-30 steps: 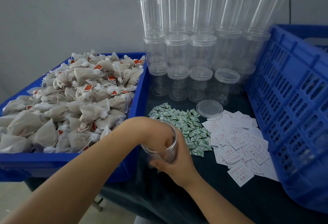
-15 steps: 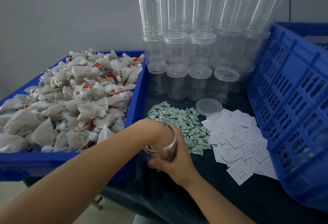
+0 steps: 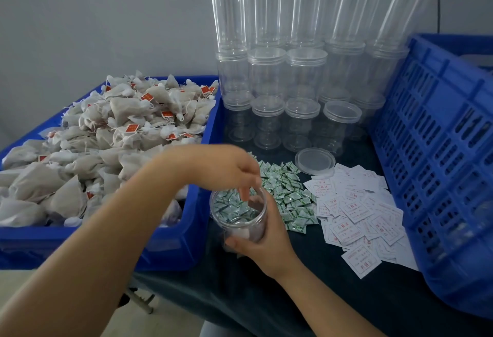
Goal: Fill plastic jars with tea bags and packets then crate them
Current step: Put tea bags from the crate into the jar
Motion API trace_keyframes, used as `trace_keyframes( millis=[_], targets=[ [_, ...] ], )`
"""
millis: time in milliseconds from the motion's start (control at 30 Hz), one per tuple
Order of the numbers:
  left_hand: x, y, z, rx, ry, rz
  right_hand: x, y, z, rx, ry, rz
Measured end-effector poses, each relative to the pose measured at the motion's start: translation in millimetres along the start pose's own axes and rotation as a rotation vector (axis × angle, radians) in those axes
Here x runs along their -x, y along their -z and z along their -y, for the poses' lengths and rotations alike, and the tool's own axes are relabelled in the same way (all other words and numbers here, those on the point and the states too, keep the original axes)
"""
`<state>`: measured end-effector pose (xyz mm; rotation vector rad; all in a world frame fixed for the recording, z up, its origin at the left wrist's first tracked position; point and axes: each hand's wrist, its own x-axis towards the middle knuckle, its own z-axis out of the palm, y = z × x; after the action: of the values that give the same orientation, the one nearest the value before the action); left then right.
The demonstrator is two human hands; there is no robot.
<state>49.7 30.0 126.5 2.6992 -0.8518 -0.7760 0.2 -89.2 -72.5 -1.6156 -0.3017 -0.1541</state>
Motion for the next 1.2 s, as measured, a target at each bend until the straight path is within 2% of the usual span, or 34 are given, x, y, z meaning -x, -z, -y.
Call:
trace_keyframes(
  millis=[100, 167, 233, 367, 500, 567, 633, 700, 767, 1033, 1200],
  targets=[
    [9.6, 8.2, 19.0, 0.102, -0.048, -0.35, 1.2, 0.0, -0.5, -0.002, 0.001, -0.012],
    [10.5, 7.1, 36.0, 0.068, 0.002, -0.553, 1.2, 0.0, -0.2, 0.0, -0.005, -0.008],
    [4.5, -0.8, 55.5, -0.054, 0.093, -0.652, 1.0, 0.3, 0.0, -0.003, -0.013, 0.001],
    [-8.3, -22.8, 85.8, -0.288, 0.258, -0.676, 1.2, 1.4, 1.0, 0.004, -0.025, 0.006],
    [-17.1, -31.2, 98.1, -0.268, 0.358, -0.722, 2.2, 1.7, 2.5, 0.0, -0.038, 0.01],
    [-17.5, -31.4, 104.5, -0.26, 0.434, -0.672, 2.6, 1.5, 3.4, -0.004, -0.04, 0.007],
    [-17.0, -32.6, 110.9, -0.348, 0.49, -0.557, 2.6, 1.5, 4.2, -0.002, -0.044, 0.005],
    [-17.8, -35.5, 114.4, -0.434, 0.501, -0.508, 2.5, 1.5, 4.4, 0.0, -0.047, 0.008],
    [-18.3, -36.7, 114.4, -0.442, 0.49, -0.558, 2.5, 1.3, 4.4, -0.001, -0.049, 0.009],
    [-17.8, -33.4, 111.9, -0.272, 0.423, -0.764, 2.4, 2.1, 6.1, -0.011, -0.052, 0.012],
    [-18.0, -32.1, 108.6, -0.241, 0.429, -0.795, 2.9, 2.2, 6.9, -0.029, -0.06, 0.013]
  ],
)
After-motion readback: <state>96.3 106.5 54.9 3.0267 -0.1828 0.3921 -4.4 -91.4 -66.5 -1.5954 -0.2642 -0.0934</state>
